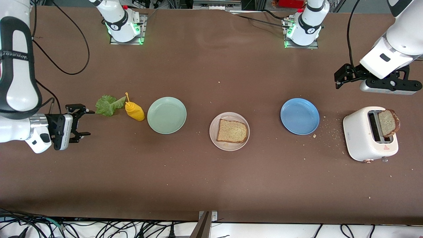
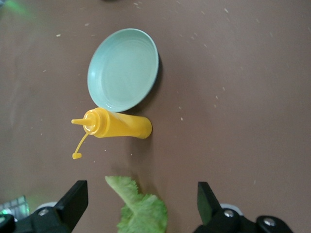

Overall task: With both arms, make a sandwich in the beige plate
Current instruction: 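Withdraw the right gripper from the bottle, then reach the right gripper to the green lettuce leaf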

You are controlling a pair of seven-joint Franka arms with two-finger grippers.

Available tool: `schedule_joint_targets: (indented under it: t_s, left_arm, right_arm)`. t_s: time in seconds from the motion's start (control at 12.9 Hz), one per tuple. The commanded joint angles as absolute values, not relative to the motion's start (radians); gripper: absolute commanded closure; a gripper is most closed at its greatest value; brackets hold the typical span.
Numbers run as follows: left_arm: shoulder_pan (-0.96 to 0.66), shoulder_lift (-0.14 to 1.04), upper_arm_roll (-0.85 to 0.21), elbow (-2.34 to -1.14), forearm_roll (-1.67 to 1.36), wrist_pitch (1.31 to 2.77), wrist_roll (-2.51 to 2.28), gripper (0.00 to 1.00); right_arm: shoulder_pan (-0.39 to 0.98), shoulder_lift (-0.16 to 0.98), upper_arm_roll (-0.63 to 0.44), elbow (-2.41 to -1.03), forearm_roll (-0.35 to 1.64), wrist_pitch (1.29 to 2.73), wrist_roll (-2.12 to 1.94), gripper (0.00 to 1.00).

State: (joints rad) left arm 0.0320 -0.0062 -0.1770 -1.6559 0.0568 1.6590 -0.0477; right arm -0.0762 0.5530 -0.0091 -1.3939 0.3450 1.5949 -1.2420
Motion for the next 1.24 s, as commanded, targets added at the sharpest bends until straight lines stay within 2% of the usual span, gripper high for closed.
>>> schedule_joint_targets:
  t_s: [0.0, 0.62, 1.16]
  left_arm:
    - [0.029, 0.002, -0.176, -1.637, 0.040, 1.654, -0.051, 0.00]
    - [0.031, 0.002, -0.176, -1.637, 0.040, 1.654, -0.049, 0.00]
    - [0.031, 0.002, -0.176, -1.637, 0.038, 1.654, -0.049, 0.00]
  right_arm:
    - [-0.034, 0.422, -0.006, -1.566, 0.212, 1.695, -0.955, 0.00]
    - [0.011, 0.339, -0.008, -1.896, -0.050, 2.015, -0.156, 0.00]
    - [0.054, 0.359, -0.008, -2.115, -0.066, 2.245, 0.117, 0.00]
